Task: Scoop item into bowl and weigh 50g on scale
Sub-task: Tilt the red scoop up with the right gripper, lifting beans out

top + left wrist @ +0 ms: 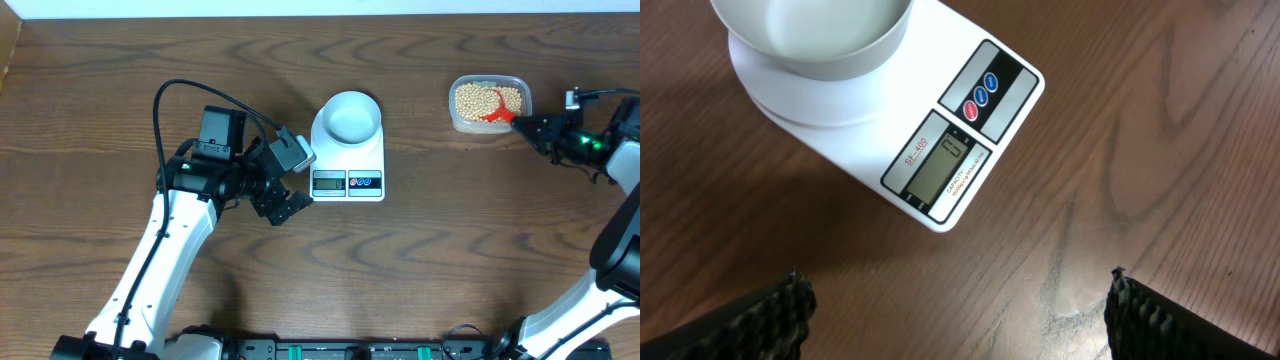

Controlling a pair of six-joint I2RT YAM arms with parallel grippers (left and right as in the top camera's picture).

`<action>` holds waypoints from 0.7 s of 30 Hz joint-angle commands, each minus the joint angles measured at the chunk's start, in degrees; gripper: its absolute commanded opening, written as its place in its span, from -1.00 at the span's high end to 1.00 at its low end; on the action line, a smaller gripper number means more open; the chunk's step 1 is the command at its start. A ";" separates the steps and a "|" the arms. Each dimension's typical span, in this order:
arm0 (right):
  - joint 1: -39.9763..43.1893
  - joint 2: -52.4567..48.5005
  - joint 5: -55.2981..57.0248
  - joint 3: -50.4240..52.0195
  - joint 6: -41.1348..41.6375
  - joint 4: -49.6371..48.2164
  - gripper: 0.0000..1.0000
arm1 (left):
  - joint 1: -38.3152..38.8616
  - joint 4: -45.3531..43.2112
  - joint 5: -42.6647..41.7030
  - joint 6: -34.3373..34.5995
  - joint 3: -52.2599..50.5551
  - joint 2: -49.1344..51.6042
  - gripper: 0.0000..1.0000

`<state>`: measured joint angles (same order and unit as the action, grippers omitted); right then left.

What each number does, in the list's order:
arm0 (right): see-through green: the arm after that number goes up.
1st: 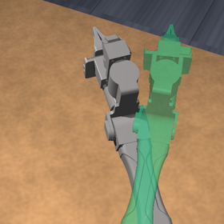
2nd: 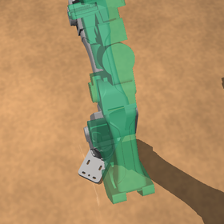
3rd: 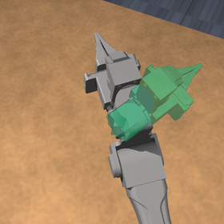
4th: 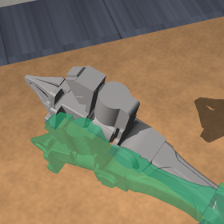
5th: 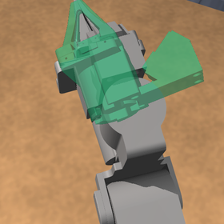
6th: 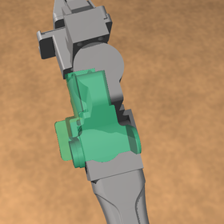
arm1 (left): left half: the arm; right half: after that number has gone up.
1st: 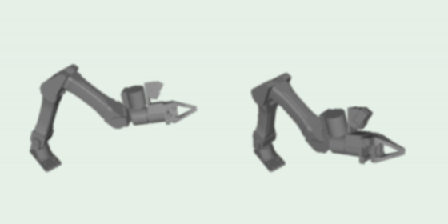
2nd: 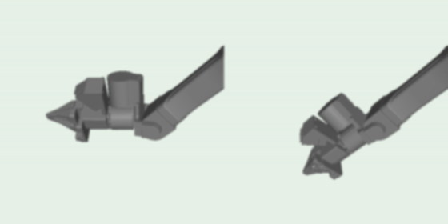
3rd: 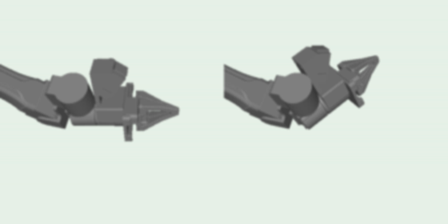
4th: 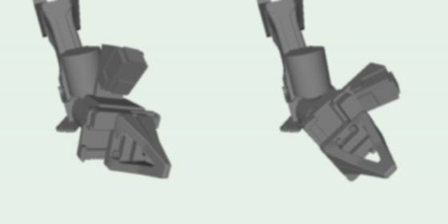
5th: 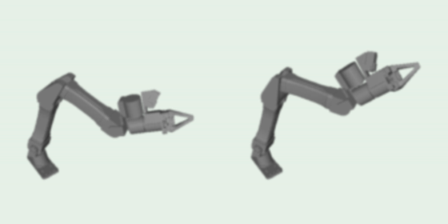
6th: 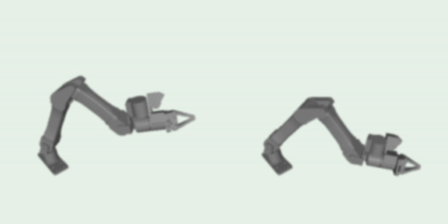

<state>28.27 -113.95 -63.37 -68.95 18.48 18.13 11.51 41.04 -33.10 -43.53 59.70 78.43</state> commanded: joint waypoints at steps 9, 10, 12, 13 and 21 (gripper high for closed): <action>2.49 -0.33 -9.20 -0.26 -2.93 -0.35 0.98 | -0.20 0.02 -0.76 -0.37 1.29 0.00 -0.90; 2.54 -0.33 -9.27 -0.26 -2.93 -0.37 0.98 | -0.20 0.02 -0.76 -0.37 1.29 0.00 -0.90; 2.60 -0.33 -9.35 -0.26 -2.93 -0.35 0.98 | -0.20 0.02 -0.76 -0.37 1.29 0.00 -0.90; 2.67 -0.33 -9.62 -0.26 -2.95 -0.37 0.98 | -0.20 0.02 -0.76 -0.37 1.29 0.00 -0.90; 4.22 -0.33 -10.80 -0.26 -3.96 0.17 0.98 | -0.20 0.02 -0.76 -0.37 1.29 0.00 -0.90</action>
<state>31.22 -113.95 -71.09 -68.95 16.03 18.15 11.51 41.04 -33.10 -43.55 59.70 78.43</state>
